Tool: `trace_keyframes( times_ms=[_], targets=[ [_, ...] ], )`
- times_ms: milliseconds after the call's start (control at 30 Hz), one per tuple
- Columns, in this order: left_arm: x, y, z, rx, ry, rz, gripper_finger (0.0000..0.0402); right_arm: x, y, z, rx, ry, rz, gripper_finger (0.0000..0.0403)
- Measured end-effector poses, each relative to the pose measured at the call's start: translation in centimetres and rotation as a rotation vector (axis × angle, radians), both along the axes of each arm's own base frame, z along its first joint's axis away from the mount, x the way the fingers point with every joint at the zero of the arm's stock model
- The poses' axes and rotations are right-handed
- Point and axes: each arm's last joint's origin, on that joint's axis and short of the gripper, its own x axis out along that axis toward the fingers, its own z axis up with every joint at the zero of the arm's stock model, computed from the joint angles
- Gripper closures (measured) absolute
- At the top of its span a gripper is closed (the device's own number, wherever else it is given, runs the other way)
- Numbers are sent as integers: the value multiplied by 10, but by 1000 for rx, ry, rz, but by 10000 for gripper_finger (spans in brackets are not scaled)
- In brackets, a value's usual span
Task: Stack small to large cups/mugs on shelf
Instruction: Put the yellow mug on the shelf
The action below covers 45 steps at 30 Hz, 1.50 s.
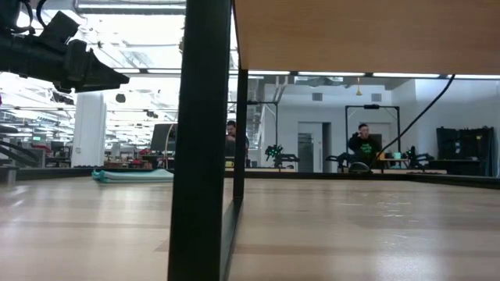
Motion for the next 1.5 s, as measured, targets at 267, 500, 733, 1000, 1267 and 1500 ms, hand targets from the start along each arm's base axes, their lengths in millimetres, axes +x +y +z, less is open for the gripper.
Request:
trace_keyframes(
  times_ms=[267,500,733,1000,1267,1500],
  targets=[
    [0,0,0,0,0,0,100,1,1,0,11,-20,26,331],
    [0,0,0,0,0,0,100,1,1,0,11,-20,27,325],
    [0,0,0,0,0,0,100,1,0,0,4,-22,51,260],
    [0,0,0,0,0,0,100,0,-2,0,-21,-19,102,196],
    [0,0,0,-1,0,0,100,4,-7,-1,-66,-67,155,184],
    [0,0,0,-3,-3,0,100,4,-9,-1,-75,-56,147,185]
  ],
)
